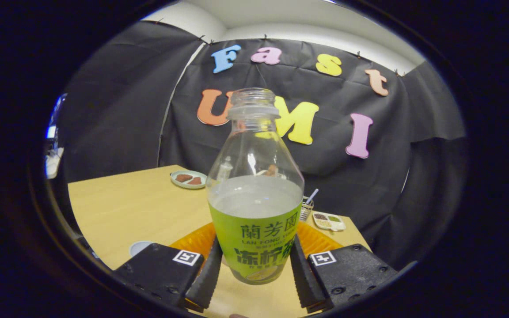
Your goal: Take the bottle from table, then pour the juice into the cup, finally place the bottle on the coaster
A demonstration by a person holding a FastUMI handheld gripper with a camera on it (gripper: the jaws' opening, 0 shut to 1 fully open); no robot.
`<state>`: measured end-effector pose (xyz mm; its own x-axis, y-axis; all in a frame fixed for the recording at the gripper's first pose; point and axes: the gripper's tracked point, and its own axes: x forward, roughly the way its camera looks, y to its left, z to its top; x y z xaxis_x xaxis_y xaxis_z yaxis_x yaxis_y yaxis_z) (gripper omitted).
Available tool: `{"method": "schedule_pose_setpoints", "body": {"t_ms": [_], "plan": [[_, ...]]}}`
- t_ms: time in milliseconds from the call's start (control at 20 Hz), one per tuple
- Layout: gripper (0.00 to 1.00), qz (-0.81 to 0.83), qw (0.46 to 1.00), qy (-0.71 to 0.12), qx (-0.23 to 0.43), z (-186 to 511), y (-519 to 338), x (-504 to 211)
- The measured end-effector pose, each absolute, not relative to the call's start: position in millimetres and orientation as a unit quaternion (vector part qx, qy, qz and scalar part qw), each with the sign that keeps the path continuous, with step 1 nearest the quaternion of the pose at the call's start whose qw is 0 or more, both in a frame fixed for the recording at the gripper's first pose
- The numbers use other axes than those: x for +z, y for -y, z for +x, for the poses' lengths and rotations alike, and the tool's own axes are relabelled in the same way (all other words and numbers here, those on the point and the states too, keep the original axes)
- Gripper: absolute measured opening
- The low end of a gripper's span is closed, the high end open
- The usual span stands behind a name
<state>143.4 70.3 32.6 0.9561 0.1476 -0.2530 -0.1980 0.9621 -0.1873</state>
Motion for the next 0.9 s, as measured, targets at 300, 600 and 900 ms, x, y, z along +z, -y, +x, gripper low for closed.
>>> {"method": "schedule_pose_setpoints", "body": {"t_ms": [300,600,900], "plan": [[0.76,-0.058,0.985,-0.115,0.115,196,-89,43],[0.76,-0.044,0.984,-0.108,0.135,233,-105,22],[0.78,-0.05,0.978,-0.139,0.15,258,-122,-34]]}}
